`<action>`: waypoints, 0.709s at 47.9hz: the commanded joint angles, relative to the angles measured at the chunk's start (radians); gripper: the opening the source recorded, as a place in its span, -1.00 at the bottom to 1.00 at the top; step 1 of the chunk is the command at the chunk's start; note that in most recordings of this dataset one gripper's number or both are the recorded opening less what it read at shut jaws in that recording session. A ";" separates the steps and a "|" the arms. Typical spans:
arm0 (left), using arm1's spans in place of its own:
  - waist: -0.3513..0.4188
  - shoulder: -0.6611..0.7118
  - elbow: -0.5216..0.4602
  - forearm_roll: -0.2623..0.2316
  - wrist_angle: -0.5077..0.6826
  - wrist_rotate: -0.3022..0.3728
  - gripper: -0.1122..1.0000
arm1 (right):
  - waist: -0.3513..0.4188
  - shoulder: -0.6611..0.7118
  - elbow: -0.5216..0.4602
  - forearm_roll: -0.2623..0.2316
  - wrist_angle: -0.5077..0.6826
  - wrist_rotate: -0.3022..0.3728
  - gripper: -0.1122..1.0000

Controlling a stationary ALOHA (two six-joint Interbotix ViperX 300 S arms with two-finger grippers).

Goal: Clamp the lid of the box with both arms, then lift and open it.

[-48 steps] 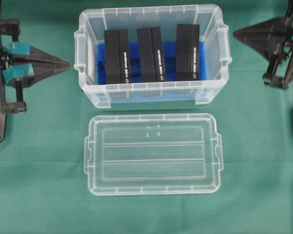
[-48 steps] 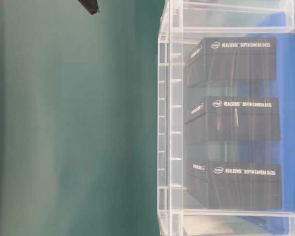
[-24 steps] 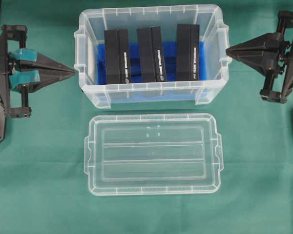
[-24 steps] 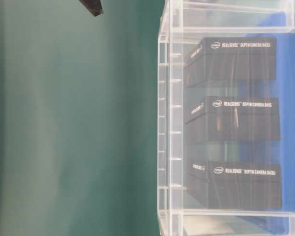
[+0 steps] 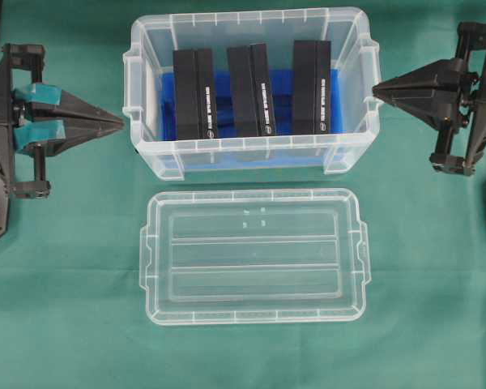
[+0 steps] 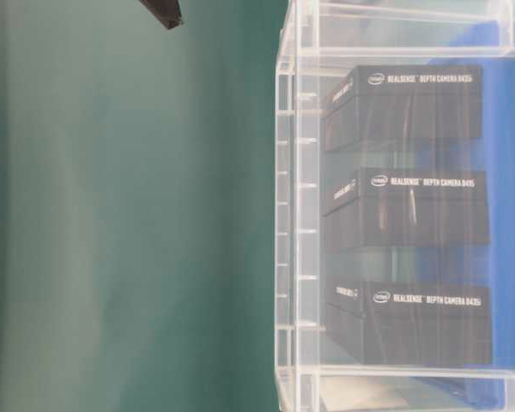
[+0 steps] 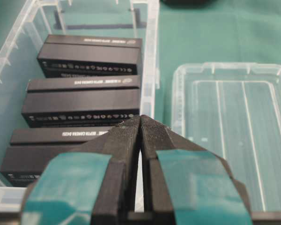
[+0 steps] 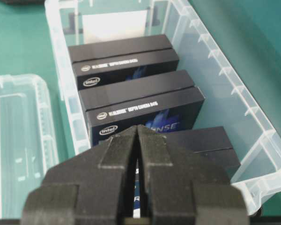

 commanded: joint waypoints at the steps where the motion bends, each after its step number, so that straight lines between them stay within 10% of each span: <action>1: -0.003 0.002 -0.018 -0.002 -0.005 0.000 -0.77 | 0.005 0.002 -0.012 0.002 -0.005 0.002 -0.80; 34: -0.003 0.002 -0.020 -0.002 0.005 0.000 -0.77 | 0.009 0.000 -0.012 0.002 -0.005 0.000 -0.80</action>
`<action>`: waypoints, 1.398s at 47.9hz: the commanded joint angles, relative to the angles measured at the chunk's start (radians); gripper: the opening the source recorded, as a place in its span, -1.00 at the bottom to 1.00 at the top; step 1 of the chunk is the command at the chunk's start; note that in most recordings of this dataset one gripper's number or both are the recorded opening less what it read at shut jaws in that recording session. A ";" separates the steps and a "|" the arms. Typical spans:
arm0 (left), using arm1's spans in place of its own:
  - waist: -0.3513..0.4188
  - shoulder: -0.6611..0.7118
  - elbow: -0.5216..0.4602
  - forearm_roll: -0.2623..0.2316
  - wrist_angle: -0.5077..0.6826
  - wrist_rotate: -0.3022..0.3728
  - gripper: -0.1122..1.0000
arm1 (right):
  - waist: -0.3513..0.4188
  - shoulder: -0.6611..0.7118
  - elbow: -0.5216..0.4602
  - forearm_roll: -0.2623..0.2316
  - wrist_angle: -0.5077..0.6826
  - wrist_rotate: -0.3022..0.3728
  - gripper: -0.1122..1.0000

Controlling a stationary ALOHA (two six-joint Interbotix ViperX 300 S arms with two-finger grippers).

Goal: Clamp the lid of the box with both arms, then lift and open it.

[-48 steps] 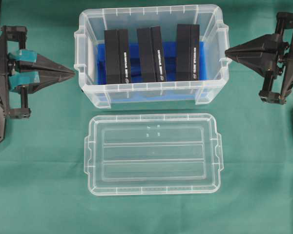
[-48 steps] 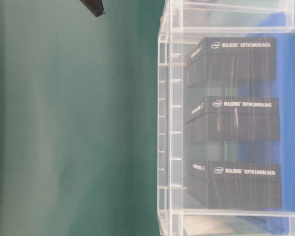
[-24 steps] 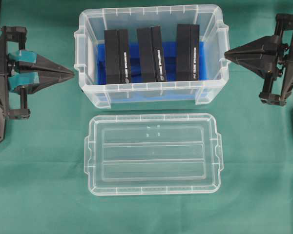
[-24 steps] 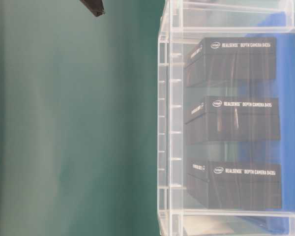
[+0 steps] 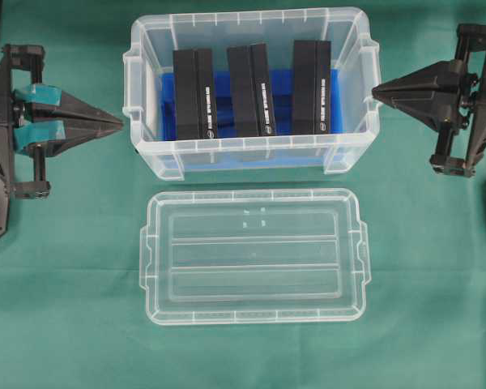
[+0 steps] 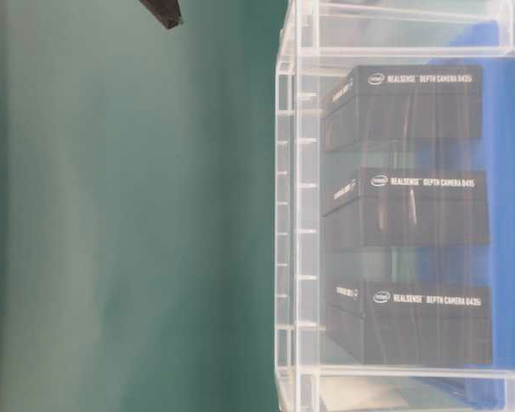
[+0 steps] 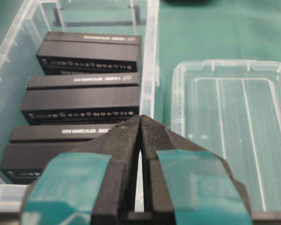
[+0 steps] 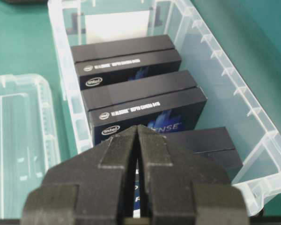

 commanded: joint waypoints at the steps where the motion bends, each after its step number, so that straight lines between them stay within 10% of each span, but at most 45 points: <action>1: -0.003 0.002 -0.020 -0.002 -0.005 -0.002 -0.77 | 0.005 0.000 -0.009 0.002 -0.005 0.000 -0.80; 67: -0.003 0.002 -0.020 -0.002 -0.006 -0.002 -0.77 | 0.026 0.011 -0.011 0.002 0.034 0.000 -0.80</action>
